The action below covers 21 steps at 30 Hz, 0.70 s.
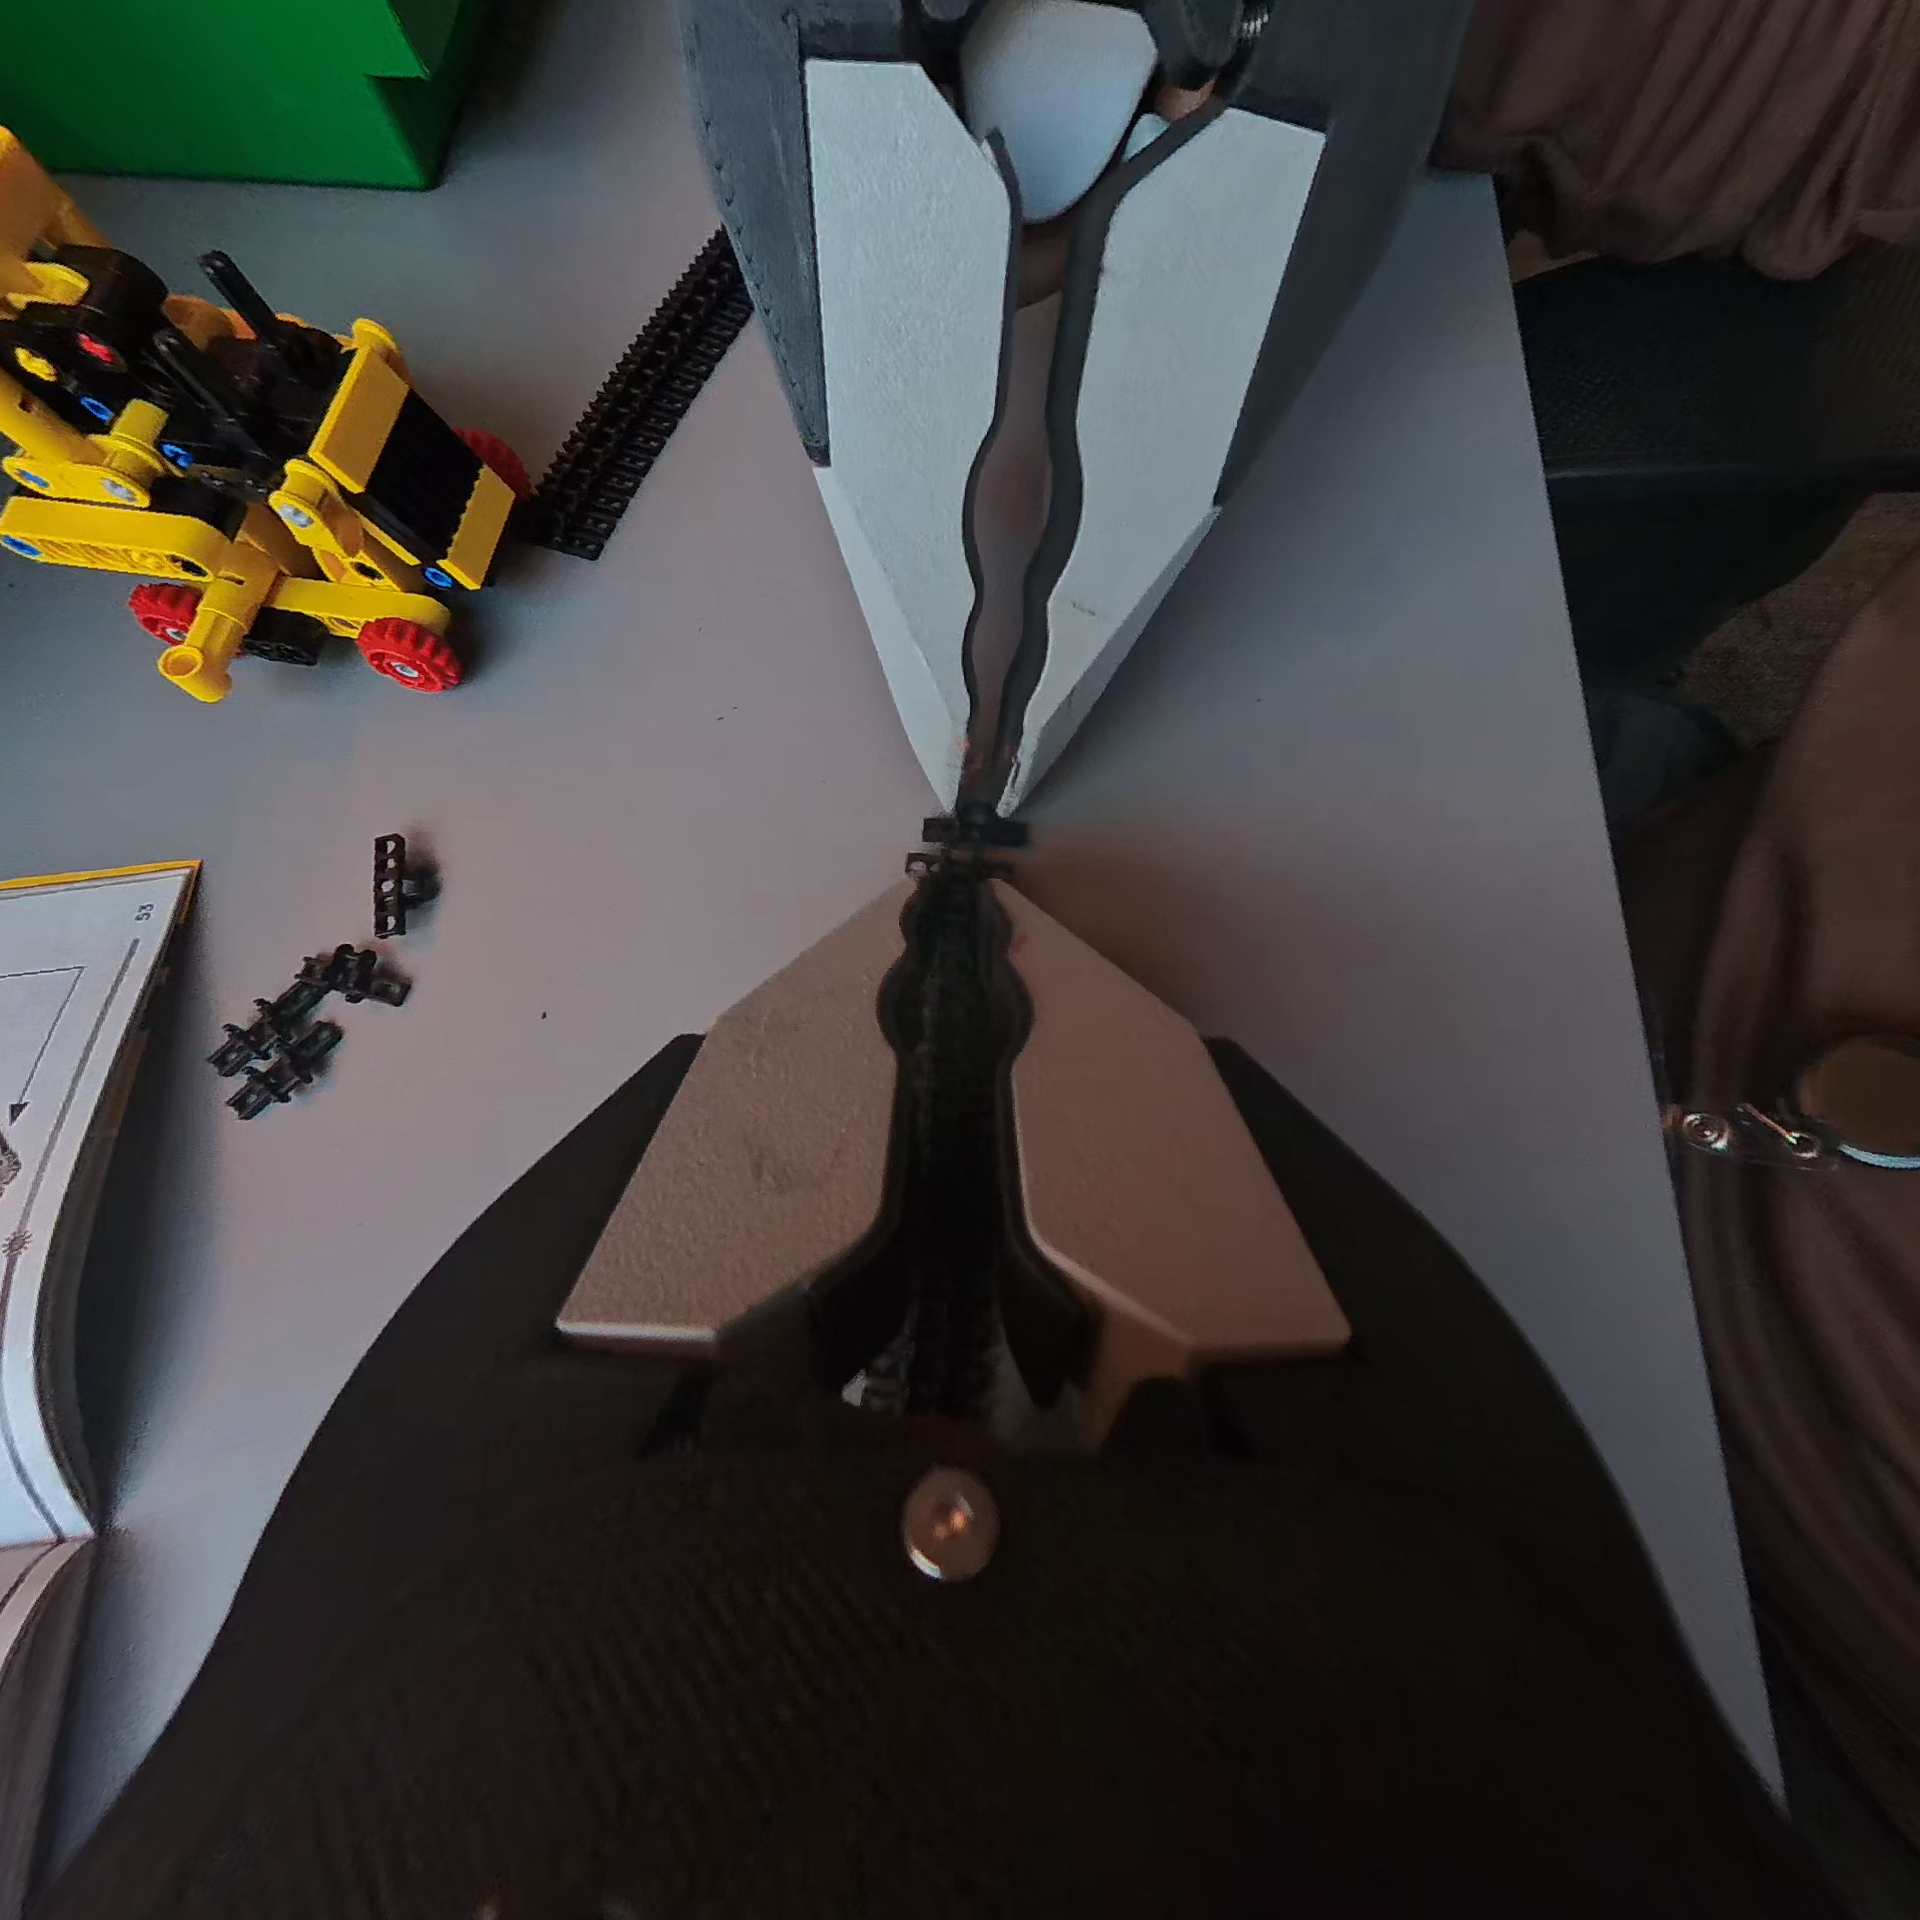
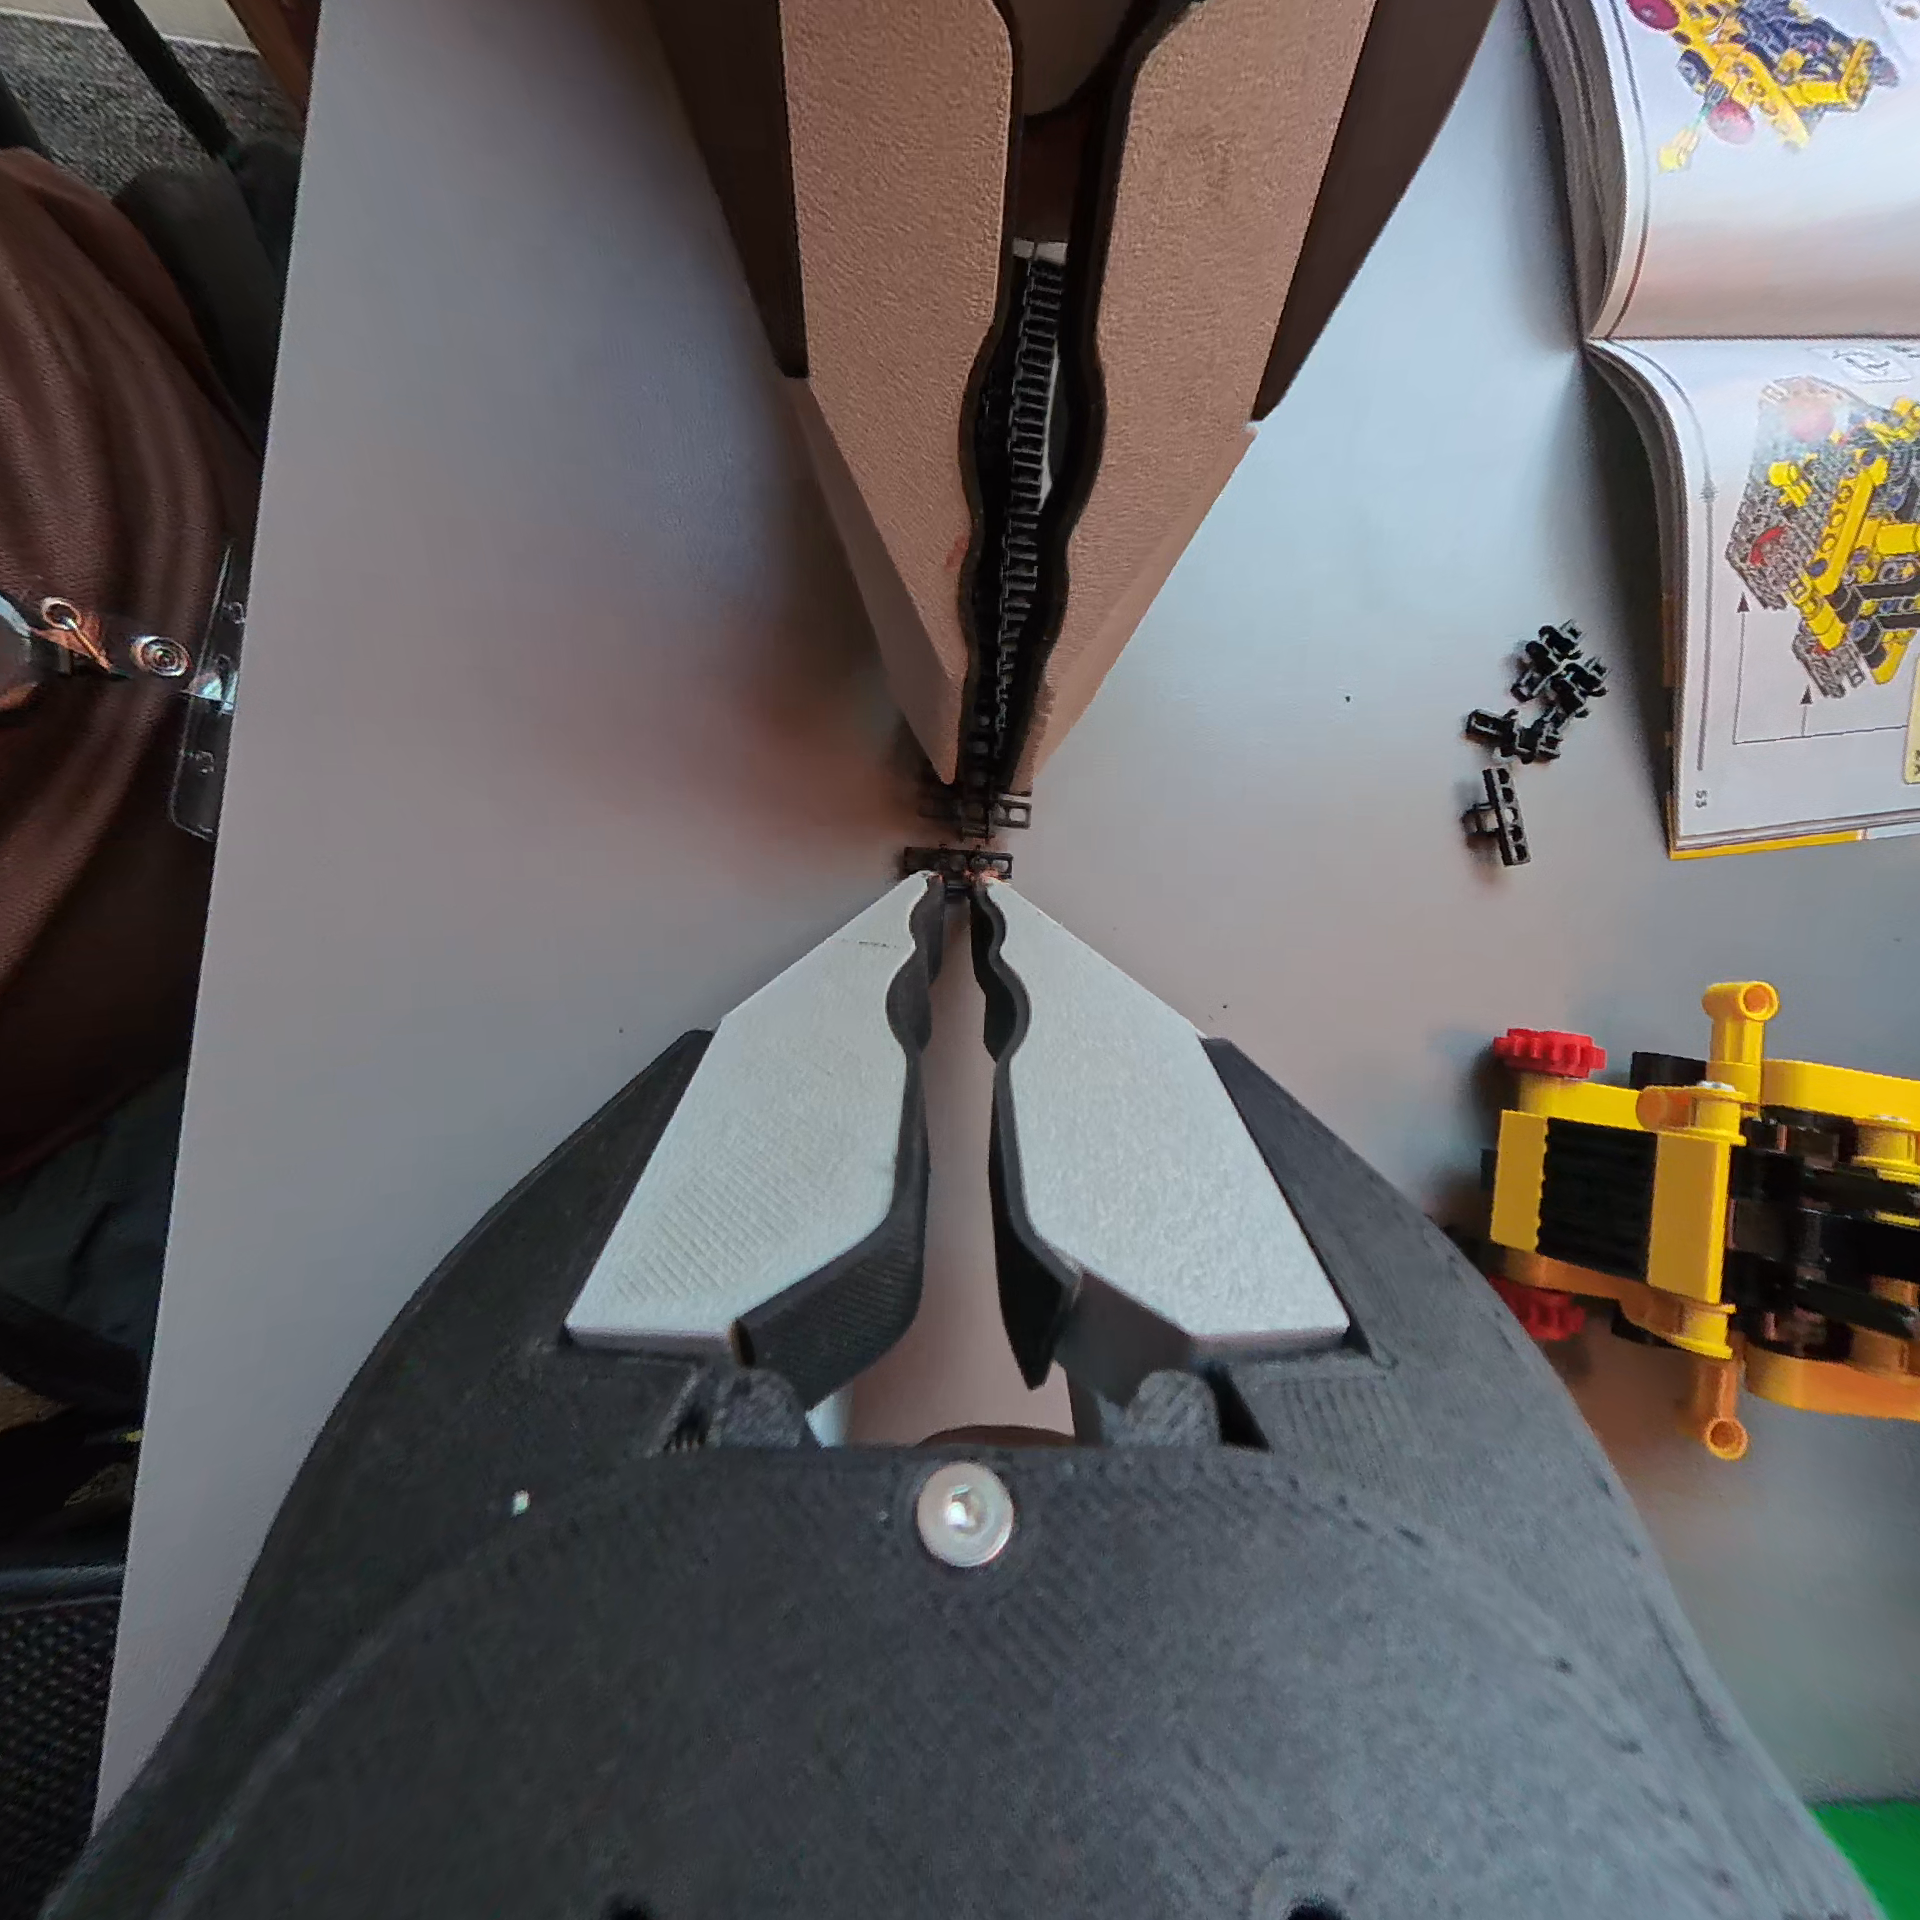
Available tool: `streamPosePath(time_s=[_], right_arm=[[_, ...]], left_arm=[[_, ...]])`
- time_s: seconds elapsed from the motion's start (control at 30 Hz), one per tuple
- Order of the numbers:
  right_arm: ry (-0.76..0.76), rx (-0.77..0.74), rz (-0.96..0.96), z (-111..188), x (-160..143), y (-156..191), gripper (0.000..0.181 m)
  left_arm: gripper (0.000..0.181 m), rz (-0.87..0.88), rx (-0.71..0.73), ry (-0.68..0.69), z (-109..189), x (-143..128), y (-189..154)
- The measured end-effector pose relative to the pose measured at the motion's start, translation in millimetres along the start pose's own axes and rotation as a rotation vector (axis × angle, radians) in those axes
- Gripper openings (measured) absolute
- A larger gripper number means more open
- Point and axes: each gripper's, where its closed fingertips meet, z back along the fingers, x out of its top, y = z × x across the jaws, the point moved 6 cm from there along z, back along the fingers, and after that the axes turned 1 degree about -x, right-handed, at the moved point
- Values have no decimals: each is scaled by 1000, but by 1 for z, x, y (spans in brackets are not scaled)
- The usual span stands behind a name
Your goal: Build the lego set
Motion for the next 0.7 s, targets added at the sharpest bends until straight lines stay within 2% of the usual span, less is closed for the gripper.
streamPosePath(time_s=[0.7], right_arm=[[-5,2,-17,-2,2,0,1]], left_arm=[[4,-6,4,-1,1,0,-1]])
